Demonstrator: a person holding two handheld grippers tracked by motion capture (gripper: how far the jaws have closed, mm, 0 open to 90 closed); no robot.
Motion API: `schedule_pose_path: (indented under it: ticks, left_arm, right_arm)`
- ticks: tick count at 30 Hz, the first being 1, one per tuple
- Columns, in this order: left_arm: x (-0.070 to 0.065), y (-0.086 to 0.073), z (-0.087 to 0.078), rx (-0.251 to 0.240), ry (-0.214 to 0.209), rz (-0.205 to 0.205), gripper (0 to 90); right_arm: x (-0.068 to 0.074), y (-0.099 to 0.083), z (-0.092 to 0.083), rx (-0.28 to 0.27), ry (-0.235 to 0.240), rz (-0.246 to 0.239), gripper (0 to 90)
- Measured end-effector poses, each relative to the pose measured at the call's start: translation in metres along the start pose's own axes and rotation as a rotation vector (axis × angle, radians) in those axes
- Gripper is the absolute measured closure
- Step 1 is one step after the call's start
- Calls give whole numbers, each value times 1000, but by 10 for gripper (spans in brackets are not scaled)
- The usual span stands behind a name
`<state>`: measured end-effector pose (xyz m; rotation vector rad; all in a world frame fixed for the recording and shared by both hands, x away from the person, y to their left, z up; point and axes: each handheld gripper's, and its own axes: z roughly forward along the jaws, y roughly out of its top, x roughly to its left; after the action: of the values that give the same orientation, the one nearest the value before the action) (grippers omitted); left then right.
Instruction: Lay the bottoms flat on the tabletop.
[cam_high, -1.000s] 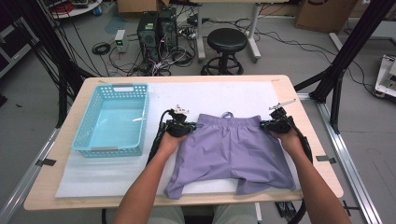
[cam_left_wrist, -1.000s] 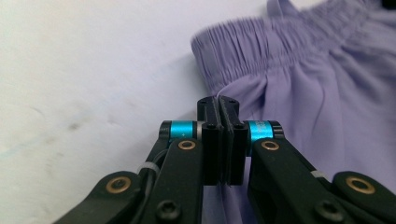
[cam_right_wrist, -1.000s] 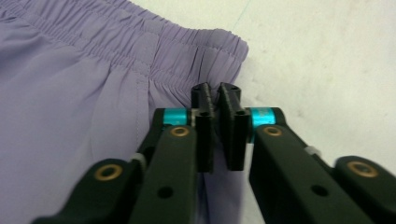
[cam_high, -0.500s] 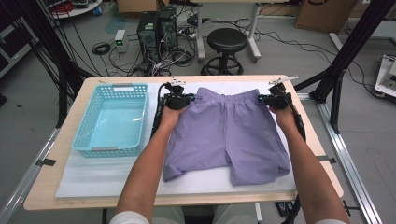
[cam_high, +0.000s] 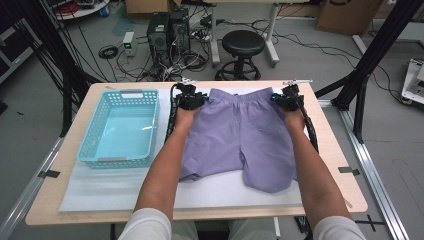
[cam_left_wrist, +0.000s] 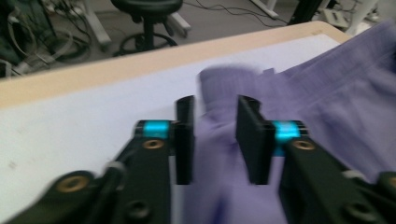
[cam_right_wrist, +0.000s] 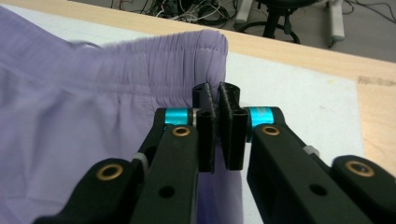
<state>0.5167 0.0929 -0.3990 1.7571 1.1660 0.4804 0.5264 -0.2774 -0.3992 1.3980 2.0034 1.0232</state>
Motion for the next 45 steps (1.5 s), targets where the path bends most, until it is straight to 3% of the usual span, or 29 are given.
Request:
schedule_pose_path:
  ticks: [2, 5, 7, 9, 14, 16, 19, 21, 23, 24, 25, 28, 31, 35, 40, 45]
  left_arm:
    - [-1, -5, -1, 19, -3, 2, 562]
    - [-2, -14, -7, 19, -32, -8, 542]
    - [-5, -17, -12, 62, -69, -19, 502]
    - [-11, -21, -18, 28, -84, 6, 493]
    - [-20, -32, -34, 31, -125, 19, 498]
    - [-23, -38, -43, 20, -139, 12, 499]
    - [-26, -50, -57, 4, -165, -4, 500]
    - [-29, -61, -65, -3, -172, 8, 501]
    - [-29, -70, -71, 0, -186, 4, 501]
    - [-29, -70, -71, 0, -186, 4, 501]
    - [-30, -79, -79, 2, -197, 10, 501]
    - [-33, -87, -89, 11, -207, 23, 498]
    - [-36, -95, -100, -6, -217, 41, 498]
    - [-35, -105, -114, -18, -214, 46, 498]
    - [-34, -114, -128, -28, -214, 49, 498]
    - [-36, -119, -136, -38, -215, 60, 499]
  right_arm:
    - [0, -1, 0, 8, 1, 33, 686]
    - [-3, -5, -4, 18, 17, 68, 666]
    - [-1, -6, -12, 35, 40, 56, 658]
    - [2, -7, -20, 41, 52, 23, 658]
    - [15, -7, -44, 67, 90, -30, 635]
    - [20, -9, -56, 24, 85, -51, 633]
    - [20, -15, -68, 84, 99, -83, 613]
    - [19, -23, -78, 49, 104, -89, 613]
    - [16, -30, -86, 101, 126, -66, 586]
    - [16, -30, -86, 101, 126, -66, 586]
    - [14, -45, -99, 47, 134, -52, 592]
    - [11, -65, -111, 49, 136, -36, 592]
    - [3, -97, -130, 27, 123, 4, 616]
    - [-3, -137, -150, 56, 113, 39, 656]
    - [2, -176, -172, 104, 104, 20, 682]
    - [17, -186, -192, 84, 155, -16, 629]
